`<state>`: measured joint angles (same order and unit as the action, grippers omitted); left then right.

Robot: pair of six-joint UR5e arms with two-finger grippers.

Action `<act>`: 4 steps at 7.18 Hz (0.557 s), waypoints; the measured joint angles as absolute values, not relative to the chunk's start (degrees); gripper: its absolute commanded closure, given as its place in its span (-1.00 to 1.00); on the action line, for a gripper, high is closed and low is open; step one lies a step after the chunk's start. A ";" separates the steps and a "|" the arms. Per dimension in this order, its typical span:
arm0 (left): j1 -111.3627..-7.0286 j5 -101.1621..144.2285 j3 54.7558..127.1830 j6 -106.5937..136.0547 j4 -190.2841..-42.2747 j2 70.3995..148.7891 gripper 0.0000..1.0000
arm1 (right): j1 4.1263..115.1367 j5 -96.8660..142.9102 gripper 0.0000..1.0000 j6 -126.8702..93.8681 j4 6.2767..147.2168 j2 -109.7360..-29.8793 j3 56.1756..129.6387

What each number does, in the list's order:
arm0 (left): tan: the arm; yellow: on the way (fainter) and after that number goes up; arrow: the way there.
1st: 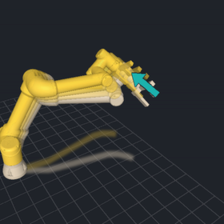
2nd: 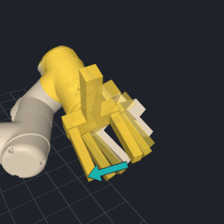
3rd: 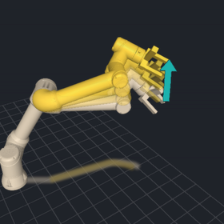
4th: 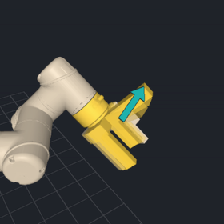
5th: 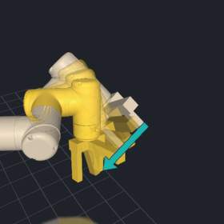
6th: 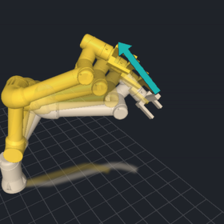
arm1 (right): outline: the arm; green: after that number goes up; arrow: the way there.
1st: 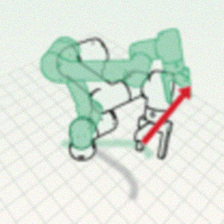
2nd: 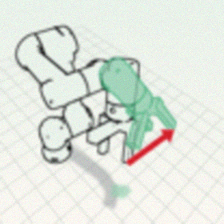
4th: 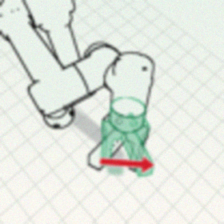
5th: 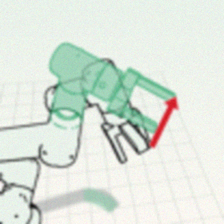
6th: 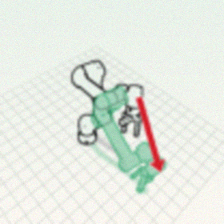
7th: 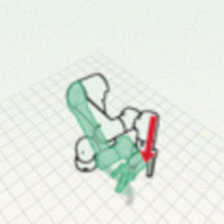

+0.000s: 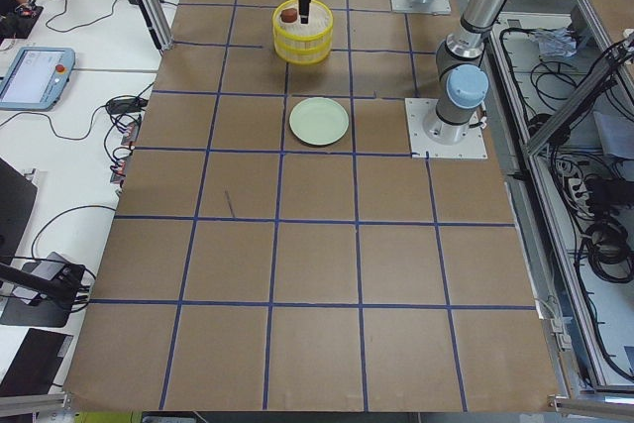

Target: Place buns in different layers of steamer

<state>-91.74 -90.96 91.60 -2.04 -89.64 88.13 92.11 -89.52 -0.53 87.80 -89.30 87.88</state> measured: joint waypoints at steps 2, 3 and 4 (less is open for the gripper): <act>-91.25 -92.71 91.83 -2.81 -90.35 87.33 -1.00 | 92.11 -89.52 -1.00 -0.52 87.80 -89.31 87.89; -91.19 -92.90 91.99 -2.87 -90.47 87.24 -1.00 | 92.11 -89.54 -1.00 -0.51 87.80 -89.33 87.89; -91.16 -92.96 92.09 -2.89 -90.51 87.21 -1.00 | 92.11 -89.55 -1.00 -0.49 87.78 -89.34 87.89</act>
<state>-91.16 -92.96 92.09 -2.89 -90.51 87.21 92.11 -89.55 -0.49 87.78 -89.34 87.89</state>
